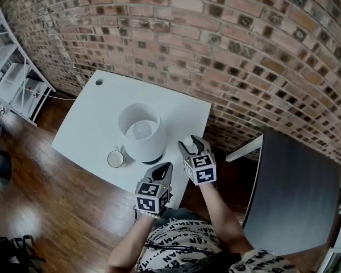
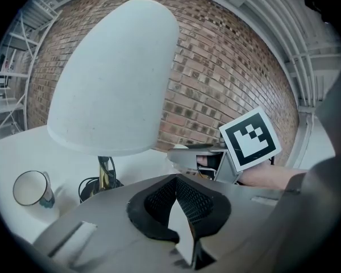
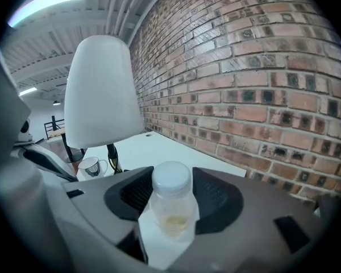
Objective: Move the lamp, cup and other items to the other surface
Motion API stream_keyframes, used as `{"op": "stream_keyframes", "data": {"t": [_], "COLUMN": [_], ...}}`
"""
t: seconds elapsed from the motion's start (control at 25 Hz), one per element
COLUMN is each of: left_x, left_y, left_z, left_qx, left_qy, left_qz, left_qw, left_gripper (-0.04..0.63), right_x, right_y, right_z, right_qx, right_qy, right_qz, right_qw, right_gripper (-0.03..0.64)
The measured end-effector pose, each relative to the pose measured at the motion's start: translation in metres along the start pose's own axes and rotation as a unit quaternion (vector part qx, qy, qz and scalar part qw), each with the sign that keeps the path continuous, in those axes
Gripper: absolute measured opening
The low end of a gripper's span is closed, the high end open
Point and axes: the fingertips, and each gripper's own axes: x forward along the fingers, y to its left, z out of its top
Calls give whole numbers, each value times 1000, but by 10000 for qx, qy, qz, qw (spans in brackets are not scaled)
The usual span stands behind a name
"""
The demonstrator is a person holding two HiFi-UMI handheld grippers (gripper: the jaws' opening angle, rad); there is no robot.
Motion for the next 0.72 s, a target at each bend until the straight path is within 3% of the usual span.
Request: {"op": "stream_keyframes", "data": {"t": [0.32, 0.72], "left_x": [-3, -33], "left_y": [-4, -36], "left_z": [3, 5], "left_qx": [39, 457], "left_qy": [-33, 105], "left_qz": [-103, -727], "left_qw": [9999, 9962], "left_gripper": [0, 0], "right_x": [-11, -90], "right_y": [-2, 2], "right_z": [1, 7], "right_qx": [-13, 417], "right_qy": [11, -312], "right_qz": [-135, -740], "right_qw": [9999, 9959], "right_gripper": [212, 213]}}
